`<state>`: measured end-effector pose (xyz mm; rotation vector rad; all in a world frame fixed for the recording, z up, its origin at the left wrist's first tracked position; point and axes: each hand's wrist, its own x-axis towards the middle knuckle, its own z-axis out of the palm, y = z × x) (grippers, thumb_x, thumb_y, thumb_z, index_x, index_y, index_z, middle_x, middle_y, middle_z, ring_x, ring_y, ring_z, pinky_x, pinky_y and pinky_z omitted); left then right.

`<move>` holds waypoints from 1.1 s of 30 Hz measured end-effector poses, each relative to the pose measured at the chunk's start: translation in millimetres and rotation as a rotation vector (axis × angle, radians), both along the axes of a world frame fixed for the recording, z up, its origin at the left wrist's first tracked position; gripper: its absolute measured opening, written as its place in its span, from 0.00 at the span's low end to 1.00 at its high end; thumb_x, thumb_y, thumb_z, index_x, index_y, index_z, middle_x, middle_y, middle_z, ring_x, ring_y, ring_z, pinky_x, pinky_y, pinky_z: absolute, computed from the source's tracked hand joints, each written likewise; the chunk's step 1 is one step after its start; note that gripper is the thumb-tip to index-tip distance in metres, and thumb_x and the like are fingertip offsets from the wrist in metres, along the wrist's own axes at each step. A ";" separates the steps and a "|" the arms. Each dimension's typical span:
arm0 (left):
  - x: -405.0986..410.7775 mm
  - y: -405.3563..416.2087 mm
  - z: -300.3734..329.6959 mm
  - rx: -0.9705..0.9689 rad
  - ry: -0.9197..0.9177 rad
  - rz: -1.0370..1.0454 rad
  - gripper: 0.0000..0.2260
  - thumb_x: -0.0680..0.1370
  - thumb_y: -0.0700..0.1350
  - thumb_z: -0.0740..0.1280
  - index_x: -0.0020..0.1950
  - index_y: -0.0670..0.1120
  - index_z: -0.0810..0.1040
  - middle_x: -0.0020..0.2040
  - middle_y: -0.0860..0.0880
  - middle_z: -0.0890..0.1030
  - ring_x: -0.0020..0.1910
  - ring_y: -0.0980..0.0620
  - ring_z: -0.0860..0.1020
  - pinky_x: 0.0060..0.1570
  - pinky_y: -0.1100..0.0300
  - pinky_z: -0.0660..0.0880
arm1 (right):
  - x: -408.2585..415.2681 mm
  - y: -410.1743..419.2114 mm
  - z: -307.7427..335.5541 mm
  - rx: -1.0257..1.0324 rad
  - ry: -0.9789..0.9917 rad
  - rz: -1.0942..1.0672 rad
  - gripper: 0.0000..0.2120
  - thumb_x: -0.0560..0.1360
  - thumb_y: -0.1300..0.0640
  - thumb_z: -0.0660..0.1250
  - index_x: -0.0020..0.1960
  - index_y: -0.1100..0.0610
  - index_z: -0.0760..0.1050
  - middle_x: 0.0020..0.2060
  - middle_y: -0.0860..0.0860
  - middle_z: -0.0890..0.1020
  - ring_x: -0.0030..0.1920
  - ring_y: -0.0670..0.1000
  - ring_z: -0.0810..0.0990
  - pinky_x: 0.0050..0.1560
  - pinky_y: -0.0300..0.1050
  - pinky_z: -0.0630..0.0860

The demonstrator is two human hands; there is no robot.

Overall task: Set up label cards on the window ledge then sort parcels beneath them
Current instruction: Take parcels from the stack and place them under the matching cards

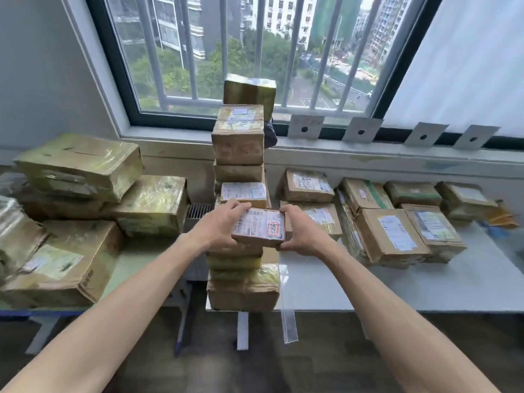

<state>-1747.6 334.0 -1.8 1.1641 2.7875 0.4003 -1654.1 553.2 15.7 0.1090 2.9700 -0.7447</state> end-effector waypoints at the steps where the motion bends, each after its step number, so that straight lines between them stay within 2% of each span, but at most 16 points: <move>1: 0.1 6.2 3.7 -0.003 0.003 -0.023 0.46 0.67 0.51 0.79 0.79 0.49 0.58 0.70 0.49 0.67 0.66 0.49 0.71 0.65 0.52 0.72 | 4.4 6.3 3.2 -0.008 0.006 -0.014 0.41 0.65 0.56 0.81 0.71 0.56 0.64 0.64 0.53 0.73 0.62 0.52 0.74 0.60 0.44 0.72; 6: 4.6 44.4 23.3 -0.003 0.016 -0.135 0.45 0.69 0.53 0.78 0.79 0.52 0.55 0.69 0.51 0.67 0.65 0.49 0.71 0.64 0.51 0.73 | 27.4 47.2 24.1 -0.036 0.002 -0.057 0.40 0.66 0.55 0.81 0.72 0.55 0.64 0.64 0.50 0.74 0.64 0.51 0.74 0.61 0.40 0.70; 9: 10.1 72.6 42.7 0.032 0.045 -0.158 0.46 0.68 0.54 0.78 0.79 0.51 0.56 0.68 0.51 0.67 0.63 0.48 0.73 0.62 0.49 0.74 | 36.5 74.7 45.4 -0.028 0.034 -0.090 0.41 0.65 0.58 0.81 0.72 0.56 0.64 0.61 0.48 0.75 0.61 0.47 0.75 0.61 0.36 0.69; 12: 15.1 99.9 63.6 0.064 0.109 -0.180 0.46 0.68 0.54 0.79 0.79 0.50 0.57 0.67 0.51 0.68 0.62 0.48 0.74 0.61 0.51 0.75 | 42.2 98.9 64.0 -0.014 0.064 -0.111 0.43 0.64 0.57 0.82 0.72 0.54 0.64 0.62 0.49 0.76 0.59 0.47 0.77 0.63 0.41 0.73; 15: 22.8 125.4 83.2 0.064 0.195 -0.193 0.46 0.68 0.55 0.78 0.79 0.50 0.57 0.67 0.51 0.68 0.63 0.49 0.74 0.59 0.52 0.76 | 48.4 116.6 79.6 0.040 0.122 -0.086 0.45 0.65 0.57 0.81 0.75 0.53 0.61 0.66 0.52 0.71 0.62 0.51 0.74 0.67 0.49 0.72; 18: 31.7 151.0 96.5 0.052 0.255 -0.214 0.46 0.68 0.57 0.77 0.79 0.50 0.56 0.67 0.50 0.68 0.63 0.49 0.73 0.58 0.50 0.77 | 53.1 133.3 86.2 0.059 0.168 -0.043 0.46 0.66 0.57 0.80 0.77 0.52 0.59 0.69 0.51 0.64 0.65 0.52 0.71 0.69 0.48 0.71; 22: 46.1 181.7 100.4 0.036 0.294 -0.204 0.46 0.69 0.58 0.77 0.80 0.50 0.55 0.67 0.50 0.68 0.64 0.49 0.72 0.57 0.51 0.77 | 63.6 163.9 84.3 0.094 0.196 -0.030 0.45 0.68 0.55 0.79 0.78 0.51 0.59 0.68 0.50 0.64 0.64 0.52 0.72 0.67 0.48 0.72; 25: 60.4 206.0 100.5 0.024 0.282 -0.198 0.45 0.69 0.58 0.76 0.80 0.51 0.55 0.68 0.50 0.67 0.63 0.49 0.72 0.58 0.50 0.77 | 75.8 191.0 83.1 0.112 0.170 0.005 0.46 0.70 0.55 0.78 0.79 0.52 0.55 0.70 0.50 0.63 0.65 0.52 0.71 0.68 0.49 0.72; 30: 82.0 259.9 110.4 0.037 0.274 -0.207 0.45 0.70 0.59 0.75 0.80 0.50 0.55 0.69 0.49 0.67 0.64 0.48 0.73 0.60 0.51 0.76 | 99.1 244.5 92.3 0.153 0.149 0.035 0.44 0.73 0.53 0.75 0.80 0.54 0.52 0.73 0.50 0.60 0.68 0.52 0.69 0.68 0.43 0.68; 33: 92.9 298.5 113.8 0.032 0.288 -0.240 0.47 0.71 0.59 0.74 0.81 0.54 0.49 0.76 0.49 0.59 0.73 0.47 0.63 0.69 0.49 0.70 | 116.7 278.8 100.8 0.165 0.136 0.000 0.45 0.74 0.53 0.74 0.81 0.55 0.51 0.74 0.49 0.58 0.69 0.53 0.69 0.69 0.45 0.67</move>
